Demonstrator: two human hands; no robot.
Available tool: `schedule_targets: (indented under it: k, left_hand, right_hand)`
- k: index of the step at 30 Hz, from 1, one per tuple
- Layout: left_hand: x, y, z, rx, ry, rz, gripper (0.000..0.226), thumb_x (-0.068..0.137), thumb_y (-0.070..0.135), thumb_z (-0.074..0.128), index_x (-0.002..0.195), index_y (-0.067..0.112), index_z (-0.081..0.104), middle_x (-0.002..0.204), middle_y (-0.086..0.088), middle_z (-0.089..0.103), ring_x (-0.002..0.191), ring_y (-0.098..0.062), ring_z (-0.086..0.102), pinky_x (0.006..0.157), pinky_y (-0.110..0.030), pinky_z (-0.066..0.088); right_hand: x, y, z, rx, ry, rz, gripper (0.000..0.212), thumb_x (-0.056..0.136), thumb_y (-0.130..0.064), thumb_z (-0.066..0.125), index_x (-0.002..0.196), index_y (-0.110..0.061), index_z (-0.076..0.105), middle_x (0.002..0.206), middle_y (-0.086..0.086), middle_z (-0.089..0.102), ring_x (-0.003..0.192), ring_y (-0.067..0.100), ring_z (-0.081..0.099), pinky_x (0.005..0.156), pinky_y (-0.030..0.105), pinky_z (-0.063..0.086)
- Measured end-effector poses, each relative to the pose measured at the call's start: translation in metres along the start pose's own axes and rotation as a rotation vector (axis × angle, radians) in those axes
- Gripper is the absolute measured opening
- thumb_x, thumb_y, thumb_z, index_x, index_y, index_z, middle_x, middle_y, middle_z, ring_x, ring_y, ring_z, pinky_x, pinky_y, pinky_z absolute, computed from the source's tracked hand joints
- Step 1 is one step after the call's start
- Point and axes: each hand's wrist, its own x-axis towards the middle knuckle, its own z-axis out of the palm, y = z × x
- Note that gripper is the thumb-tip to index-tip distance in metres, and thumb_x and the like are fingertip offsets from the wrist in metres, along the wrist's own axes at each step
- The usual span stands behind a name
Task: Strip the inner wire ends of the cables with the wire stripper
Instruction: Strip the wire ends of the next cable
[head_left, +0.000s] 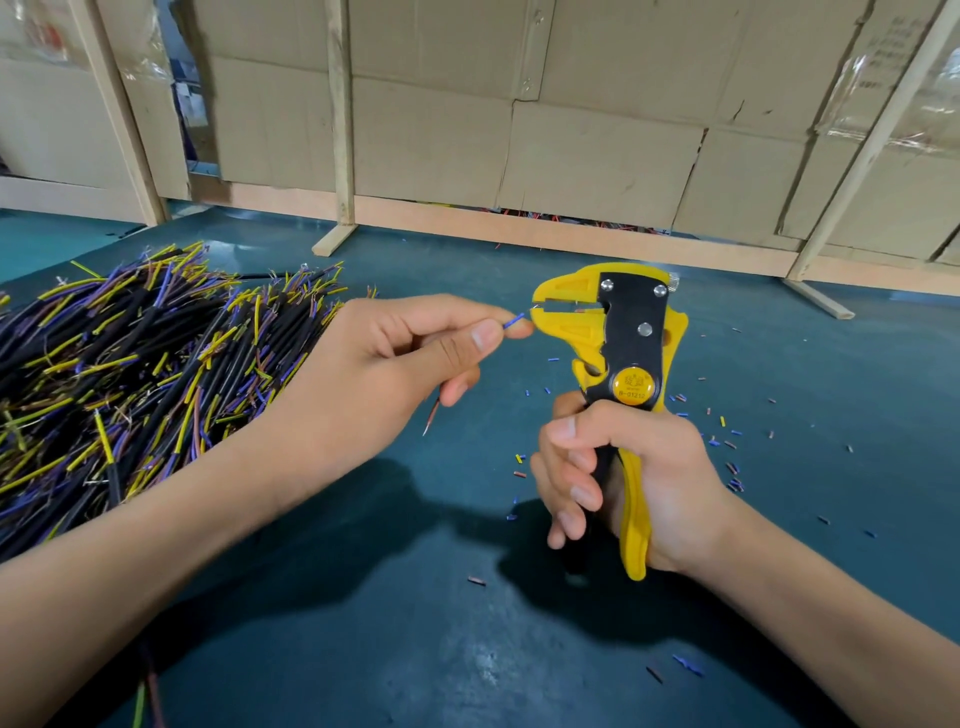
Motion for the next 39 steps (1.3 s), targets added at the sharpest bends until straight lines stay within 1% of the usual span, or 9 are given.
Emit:
schedule_targets:
  k: [5, 8, 13, 17, 22, 26, 32, 36, 39]
  left_hand:
    - [0.001, -0.003, 0.003, 0.087, 0.137, -0.012, 0.021, 0.100, 0.024, 0.056, 0.109, 0.027, 0.075, 0.058, 0.007, 0.055, 0.048, -0.009, 0.033, 0.046, -0.017, 0.030]
    - [-0.003, -0.010, 0.003, 0.340, 0.135, -0.001, 0.019, 0.102, 0.032, 0.056, 0.111, 0.036, 0.073, 0.065, 0.011, 0.062, 0.055, -0.020, 0.052, 0.054, -0.031, 0.044]
    - [-0.009, -0.017, 0.006, 0.859, -0.147, -0.034, 0.034, 0.102, 0.035, 0.050, 0.134, 0.040, 0.059, 0.092, 0.018, 0.060, 0.075, -0.002, 0.048, 0.082, -0.028, 0.048]
    - [-0.007, -0.021, 0.009, 0.782, -0.303, 0.018, 0.049, 0.100, 0.006, 0.050, 0.147, 0.019, 0.048, 0.112, 0.003, 0.051, 0.094, -0.007, 0.045, 0.093, -0.007, 0.028]
    - [-0.008, -0.025, 0.010, 0.770, -0.349, 0.093, 0.054, 0.098, -0.002, 0.049, 0.149, 0.016, 0.044, 0.127, 0.000, 0.053, 0.109, -0.022, 0.046, 0.101, -0.021, 0.033]
    - [-0.004, -0.022, 0.016, 0.536, -0.042, 0.123, 0.040, 0.094, -0.005, 0.061, 0.126, 0.017, 0.068, 0.106, -0.002, 0.056, 0.093, -0.012, 0.055, 0.085, -0.016, 0.041]
    - [0.019, -0.008, 0.024, 0.274, 0.064, -0.310, 0.020, 0.089, 0.009, 0.073, 0.106, 0.021, 0.075, 0.083, 0.006, 0.065, 0.062, -0.011, 0.070, 0.076, -0.030, 0.057]
    - [0.040, -0.010, 0.043, 0.333, -0.009, -0.497, 0.013, 0.090, 0.010, 0.071, 0.102, 0.012, 0.068, 0.075, -0.007, 0.075, 0.059, -0.018, 0.074, 0.065, -0.020, 0.059]
    - [0.057, -0.016, 0.066, 0.249, 0.029, -0.605, 0.008, 0.088, 0.003, 0.069, 0.092, 0.007, 0.064, 0.071, -0.013, 0.071, 0.062, -0.026, 0.075, 0.069, -0.031, 0.063]
  right_hand:
    - [0.002, -0.002, -0.006, -0.017, -0.067, -0.126, 0.020, 0.080, -0.017, 0.064, 0.064, -0.007, 0.059, 0.058, 0.015, 0.051, 0.051, 0.033, 0.057, 0.061, 0.050, 0.054]
    - [0.005, -0.006, -0.014, -0.109, 0.087, -0.264, 0.020, 0.081, -0.020, 0.064, 0.065, -0.008, 0.062, 0.061, 0.015, 0.057, 0.058, 0.039, 0.060, 0.067, 0.056, 0.052]
    - [-0.003, -0.014, -0.047, -1.160, 0.674, -0.509, 0.029, 0.085, -0.037, 0.062, 0.074, -0.010, 0.061, 0.063, 0.005, 0.059, 0.063, 0.030, 0.055, 0.061, 0.039, 0.047]
    - [-0.005, -0.029, -0.065, -1.834, 0.483, -0.577, 0.021, 0.068, -0.024, 0.061, 0.086, -0.017, 0.070, 0.080, 0.001, 0.064, 0.073, 0.033, 0.057, 0.068, 0.037, 0.035]
    - [-0.002, -0.021, -0.065, -1.823, 0.305, -0.063, 0.024, 0.074, -0.022, 0.069, 0.095, -0.033, 0.068, 0.079, -0.009, 0.057, 0.081, 0.022, 0.050, 0.068, 0.033, 0.028]
    - [-0.003, -0.028, -0.074, -1.576, 0.552, -0.016, 0.041, 0.069, -0.016, 0.072, 0.101, -0.035, 0.054, 0.090, -0.010, 0.068, 0.085, 0.028, 0.057, 0.065, 0.033, 0.040]
    - [-0.007, -0.036, -0.089, -1.588, 0.715, 0.152, 0.031, 0.072, -0.026, 0.077, 0.087, -0.030, 0.050, 0.079, -0.006, 0.066, 0.075, 0.022, 0.059, 0.059, 0.032, 0.042]
    - [-0.009, -0.038, -0.091, -1.587, 0.768, 0.157, 0.029, 0.068, -0.017, 0.072, 0.090, -0.026, 0.055, 0.083, -0.002, 0.063, 0.079, 0.029, 0.055, 0.060, 0.034, 0.039]
    - [-0.009, -0.043, -0.093, -1.601, 0.859, 0.081, 0.030, 0.067, -0.011, 0.068, 0.088, -0.027, 0.055, 0.081, -0.004, 0.056, 0.077, 0.029, 0.048, 0.056, 0.031, 0.030]
